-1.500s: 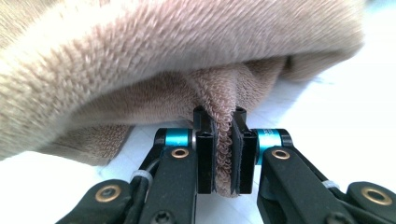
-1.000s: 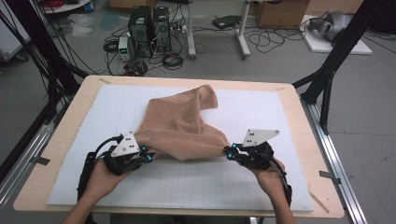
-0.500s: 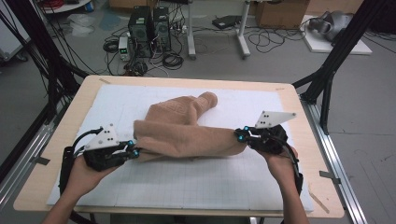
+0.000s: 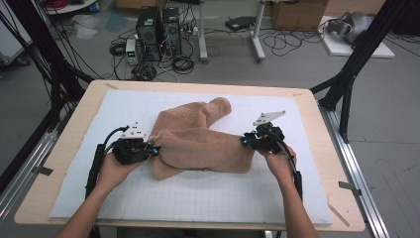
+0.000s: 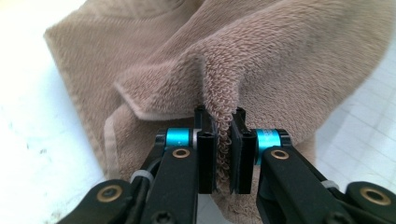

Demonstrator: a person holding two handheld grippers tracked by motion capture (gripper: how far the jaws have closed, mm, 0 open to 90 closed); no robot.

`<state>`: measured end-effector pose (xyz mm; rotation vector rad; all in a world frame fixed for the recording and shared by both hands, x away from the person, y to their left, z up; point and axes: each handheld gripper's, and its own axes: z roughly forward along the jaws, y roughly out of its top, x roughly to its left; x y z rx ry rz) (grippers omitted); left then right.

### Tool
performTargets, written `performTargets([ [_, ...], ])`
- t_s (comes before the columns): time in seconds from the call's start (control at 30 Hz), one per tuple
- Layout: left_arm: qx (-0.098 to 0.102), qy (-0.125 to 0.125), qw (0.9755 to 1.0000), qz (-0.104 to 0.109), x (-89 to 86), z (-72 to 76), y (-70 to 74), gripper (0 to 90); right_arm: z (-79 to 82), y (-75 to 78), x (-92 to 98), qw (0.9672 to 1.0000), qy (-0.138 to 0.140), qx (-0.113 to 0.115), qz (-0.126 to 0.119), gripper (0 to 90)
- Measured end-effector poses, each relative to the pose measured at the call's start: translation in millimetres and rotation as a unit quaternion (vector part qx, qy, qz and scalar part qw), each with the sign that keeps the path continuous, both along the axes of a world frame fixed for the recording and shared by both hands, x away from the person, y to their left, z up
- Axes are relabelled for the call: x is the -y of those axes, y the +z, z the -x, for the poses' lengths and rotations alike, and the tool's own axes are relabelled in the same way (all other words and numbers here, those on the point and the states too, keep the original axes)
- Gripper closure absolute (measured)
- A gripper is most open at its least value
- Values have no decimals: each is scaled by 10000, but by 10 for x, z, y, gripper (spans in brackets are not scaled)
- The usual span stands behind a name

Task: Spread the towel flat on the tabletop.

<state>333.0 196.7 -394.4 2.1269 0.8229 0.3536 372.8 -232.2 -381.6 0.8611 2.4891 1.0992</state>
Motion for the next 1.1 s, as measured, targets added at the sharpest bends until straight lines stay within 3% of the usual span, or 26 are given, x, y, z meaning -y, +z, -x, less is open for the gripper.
performTargets([
  [0.2, 377, -56, 9992, 108, -41, 226, 146, 560, 342, 219, 90, 9983, 165, 472, -309, 650],
  [0.27, 448, -90, 9986, 254, -67, 296, 208, 541, 444, 248, 111, 9974, 277, 524, -406, 616],
  [0.47, 584, -345, 9974, 262, -63, 490, 301, 499, 716, 212, 54, 9952, 614, 554, -517, 599],
  [0.6, 528, -452, 9976, 38, -21, 553, 170, 478, 833, 70, -18, 9954, 774, 420, -367, 598],
  [0.7, 442, -329, 9984, 133, -33, 552, 52, 447, 866, -56, -41, 9961, 753, 311, -333, 595],
  [0.8, 293, -310, 9991, 71, -15, 523, -74, 441, 886, -154, -66, 9965, 753, 207, -303, 601],
  [0.97, 113, -308, 9994, -100, 82, 474, -222, 491, 850, -286, -141, 9965, 799, 66, -220, 602],
  [1.1, 66, -402, 9984, -389, 198, 427, -292, 526, 765, -422, -233, 9966, 821, -99, -61, 595],
])
